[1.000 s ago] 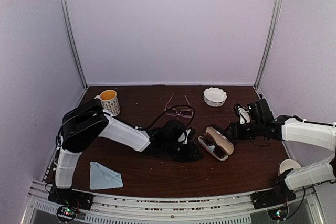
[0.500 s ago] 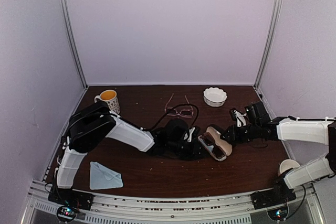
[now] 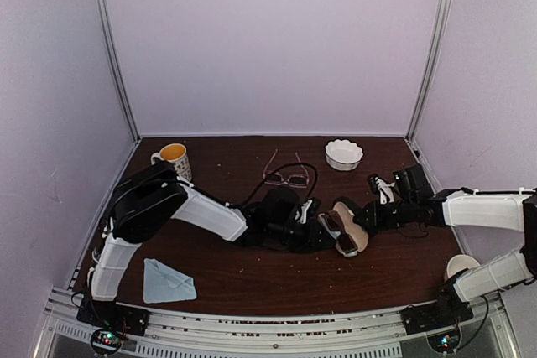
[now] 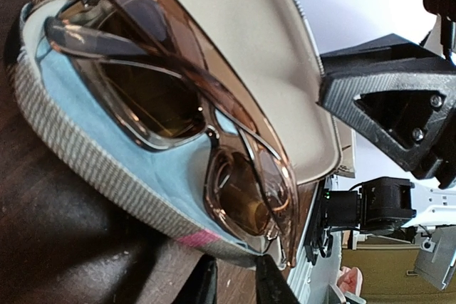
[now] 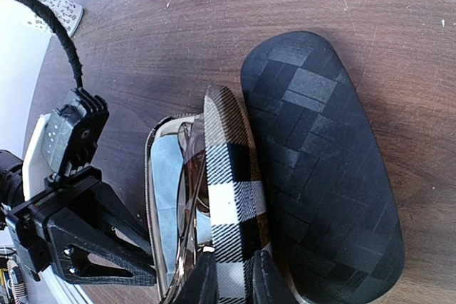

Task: Organize the sunglasses
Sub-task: Close the case with sunglasses at the center of the board.

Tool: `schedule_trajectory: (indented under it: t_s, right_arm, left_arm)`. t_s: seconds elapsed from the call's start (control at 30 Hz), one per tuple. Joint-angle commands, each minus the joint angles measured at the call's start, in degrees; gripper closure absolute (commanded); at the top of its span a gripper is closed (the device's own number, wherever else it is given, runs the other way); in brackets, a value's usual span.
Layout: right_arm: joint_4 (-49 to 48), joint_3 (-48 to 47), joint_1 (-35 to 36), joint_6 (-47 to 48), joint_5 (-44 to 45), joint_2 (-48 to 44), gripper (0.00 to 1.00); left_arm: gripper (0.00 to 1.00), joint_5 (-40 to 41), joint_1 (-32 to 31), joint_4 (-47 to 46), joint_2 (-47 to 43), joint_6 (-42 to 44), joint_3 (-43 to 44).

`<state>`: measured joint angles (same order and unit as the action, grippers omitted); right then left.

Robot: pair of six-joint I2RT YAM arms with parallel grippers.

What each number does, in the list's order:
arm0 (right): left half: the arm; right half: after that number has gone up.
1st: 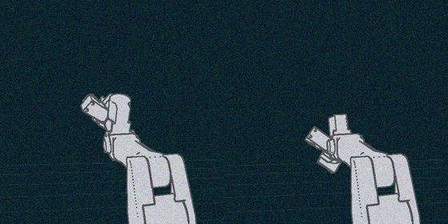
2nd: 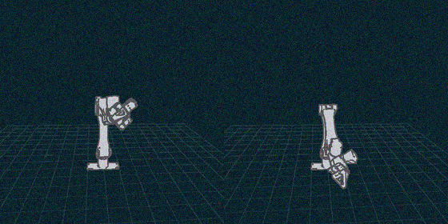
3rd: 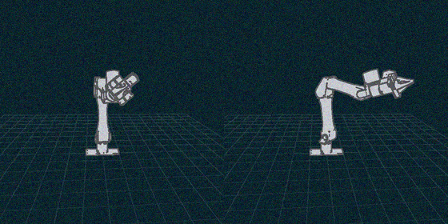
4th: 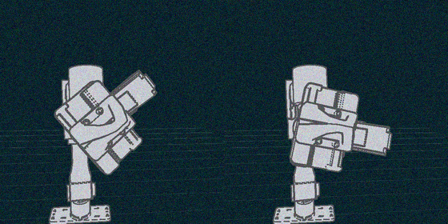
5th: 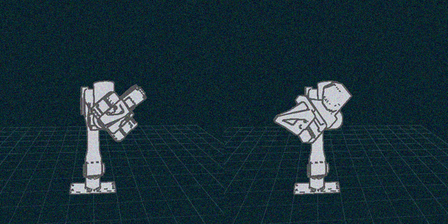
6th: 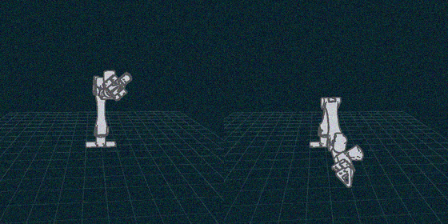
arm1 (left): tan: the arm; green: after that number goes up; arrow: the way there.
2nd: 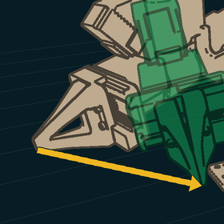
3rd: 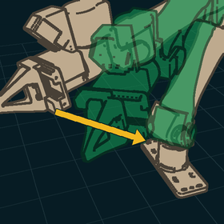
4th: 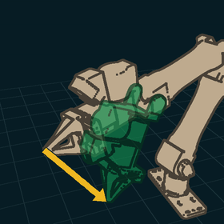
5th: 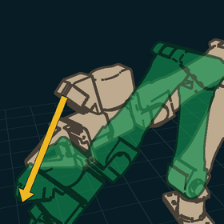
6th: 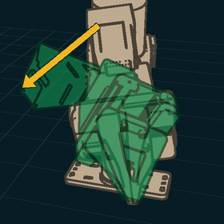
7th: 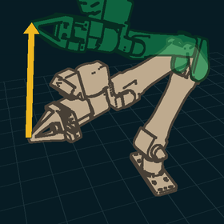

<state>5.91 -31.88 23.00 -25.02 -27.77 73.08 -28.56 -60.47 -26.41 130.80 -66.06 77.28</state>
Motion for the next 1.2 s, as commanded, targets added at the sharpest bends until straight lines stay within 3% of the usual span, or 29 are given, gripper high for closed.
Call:
schedule_trajectory:
  t_s: [0.0,0.5,0.9,1.17]
  right_arm:
    - [-2.4,1.2,0.1,-1.5,-4.0,0.0,0.84]
    - [-2.8,1.7,3.3,-2.4,-4.8,-0.2,0.90]
    - [-2.5,-2.8,20.7,-10.0,5.4,5.3,0.92]
    - [0.2,-4.0,23.2,-10.9,8.0,7.1,0.92]
  left_arm:
    - [0.79,-0.2,0.4,-4.0,1.5,-0.5,1.2]
    - [0.82,-0.5,0.5,-4.1,1.9,-0.1,1.6]
    - [0.83,-1.0,0.5,-6.1,1.5,0.4,1.2]
    - [0.84,-0.3,1.2,-9.7,-0.8,0.1,-3.3]
